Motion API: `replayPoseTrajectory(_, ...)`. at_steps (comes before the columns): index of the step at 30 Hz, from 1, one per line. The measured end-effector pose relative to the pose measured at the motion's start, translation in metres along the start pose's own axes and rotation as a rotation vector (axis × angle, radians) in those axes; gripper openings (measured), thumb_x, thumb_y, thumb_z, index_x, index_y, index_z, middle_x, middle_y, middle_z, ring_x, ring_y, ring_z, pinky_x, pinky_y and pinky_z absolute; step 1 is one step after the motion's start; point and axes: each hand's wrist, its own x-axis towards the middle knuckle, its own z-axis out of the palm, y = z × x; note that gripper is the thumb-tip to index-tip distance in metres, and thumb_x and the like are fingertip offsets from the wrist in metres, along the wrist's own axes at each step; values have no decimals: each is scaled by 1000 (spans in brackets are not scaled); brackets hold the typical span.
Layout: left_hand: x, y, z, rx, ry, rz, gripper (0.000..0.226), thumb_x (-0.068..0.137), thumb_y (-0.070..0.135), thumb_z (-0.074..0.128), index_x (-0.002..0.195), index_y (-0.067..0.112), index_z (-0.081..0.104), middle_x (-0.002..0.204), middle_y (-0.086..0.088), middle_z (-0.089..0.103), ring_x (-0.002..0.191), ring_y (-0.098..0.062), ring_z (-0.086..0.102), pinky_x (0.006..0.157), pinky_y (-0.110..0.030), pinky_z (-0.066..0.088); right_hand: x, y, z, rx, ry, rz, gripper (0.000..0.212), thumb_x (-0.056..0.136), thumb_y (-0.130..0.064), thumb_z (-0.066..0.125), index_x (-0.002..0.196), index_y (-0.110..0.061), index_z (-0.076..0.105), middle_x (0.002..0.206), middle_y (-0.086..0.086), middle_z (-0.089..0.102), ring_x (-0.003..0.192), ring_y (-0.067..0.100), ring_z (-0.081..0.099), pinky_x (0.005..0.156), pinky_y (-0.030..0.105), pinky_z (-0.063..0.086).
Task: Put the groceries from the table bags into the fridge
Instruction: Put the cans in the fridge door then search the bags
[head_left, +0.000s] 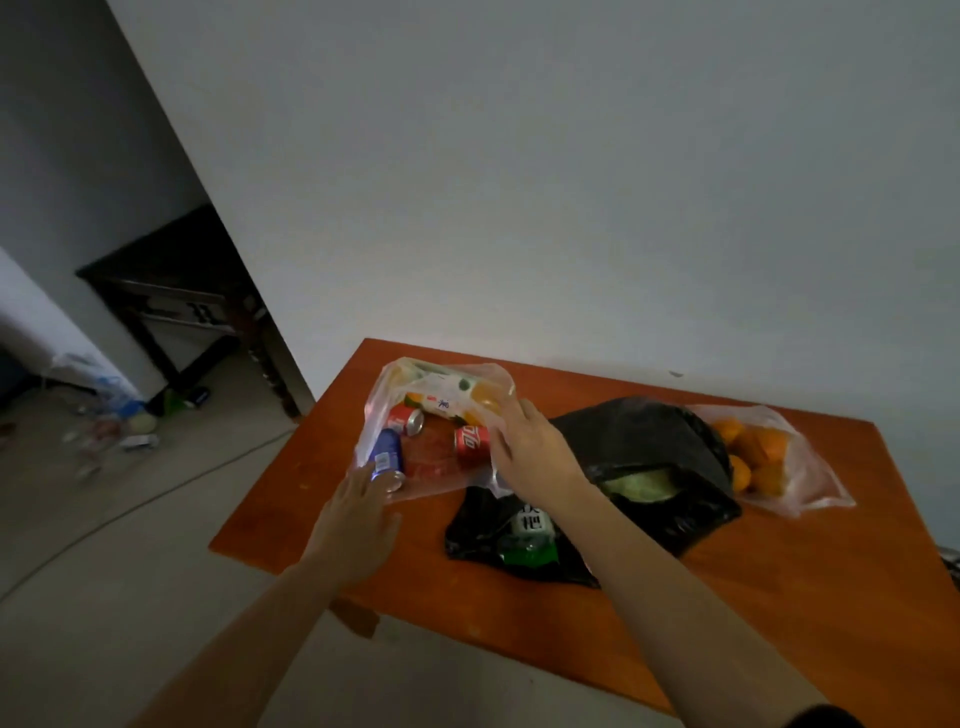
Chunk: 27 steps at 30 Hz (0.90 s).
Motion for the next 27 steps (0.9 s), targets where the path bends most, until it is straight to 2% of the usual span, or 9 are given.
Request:
replayPoseTrajectory(4, 53, -32, 13, -66, -76, 19, 42, 100, 29, 53, 141, 24, 44, 154, -5, 34, 141, -27, 38, 106, -46, 47, 57, 3, 49, -105, -182, -51, 38, 104, -28, 42, 141, -22, 48, 139, 3, 52, 118, 23, 57, 92, 36, 50)
replayPoseTrajectory(7, 109, -46, 25, -125, -139, 8, 40, 101, 26, 53, 139, 18, 47, 146, -4, 42, 123, -21, 52, 94, -29, 49, 90, 12, 90, -141, -356, -29, 38, 103, -28, 43, 140, -21, 51, 140, 2, 52, 128, 19, 49, 102, 35, 46)
replayPoseTrajectory(9, 147, -56, 32, -172, -180, -54, 49, 99, 28, 54, 144, 16, 42, 144, -6, 42, 115, -23, 56, 85, -27, 50, 109, 21, 114, -151, -438, 31, 41, 101, -25, 47, 142, -19, 48, 143, 6, 48, 131, 23, 47, 105, 41, 45)
replayPoseTrajectory(12, 194, -74, 46, -161, -234, -141, 57, 96, 35, 56, 145, 14, 35, 142, -14, 40, 124, -32, 49, 96, -41, 51, 135, 35, 140, -236, -500, 127, 49, 98, -20, 51, 147, -18, 44, 149, 9, 43, 138, 28, 40, 110, 44, 39)
replayPoseTrajectory(16, 234, -104, 62, -32, -385, -243, 80, 93, 56, 54, 151, 17, 16, 152, -21, 17, 141, -44, 26, 104, -51, 43, 168, 47, 168, -328, -541, 228, 52, 97, -14, 46, 149, -20, 38, 150, 11, 46, 135, 32, 46, 110, 47, 38)
replayPoseTrajectory(19, 249, -119, 73, -62, -475, -258, 90, 90, 59, 59, 152, 16, 12, 152, -21, 15, 138, -45, 34, 102, -49, 47, 177, 54, 187, -421, -597, 293, 53, 100, -11, 43, 152, -19, 34, 155, 12, 41, 137, 31, 45, 111, 44, 36)
replayPoseTrajectory(22, 255, -128, 82, -79, -503, -249, 100, 82, 60, 68, 152, 19, 8, 150, -20, 15, 135, -44, 38, 99, -47, 51, 179, 59, 198, -493, -666, 374, 56, 103, -11, 44, 156, -18, 26, 162, 13, 27, 144, 30, 35, 113, 44, 35)
replayPoseTrajectory(25, 263, -133, 90, -172, -572, -288, 114, 75, 61, 75, 155, 25, 1, 150, -20, 16, 128, -45, 46, 95, -44, 50, 184, 63, 206, -522, -718, 385, 69, 101, -12, 50, 159, -17, 12, 165, 15, 15, 149, 34, 23, 116, 51, 30)
replayPoseTrajectory(27, 270, -132, 93, -252, -594, -322, 119, 71, 57, 80, 153, 26, 1, 148, -21, 23, 118, -43, 54, 89, -42, 51, 184, 67, 212, -535, -740, 394, 74, 100, -14, 52, 159, -16, 8, 165, 15, 13, 150, 34, 21, 117, 55, 30)
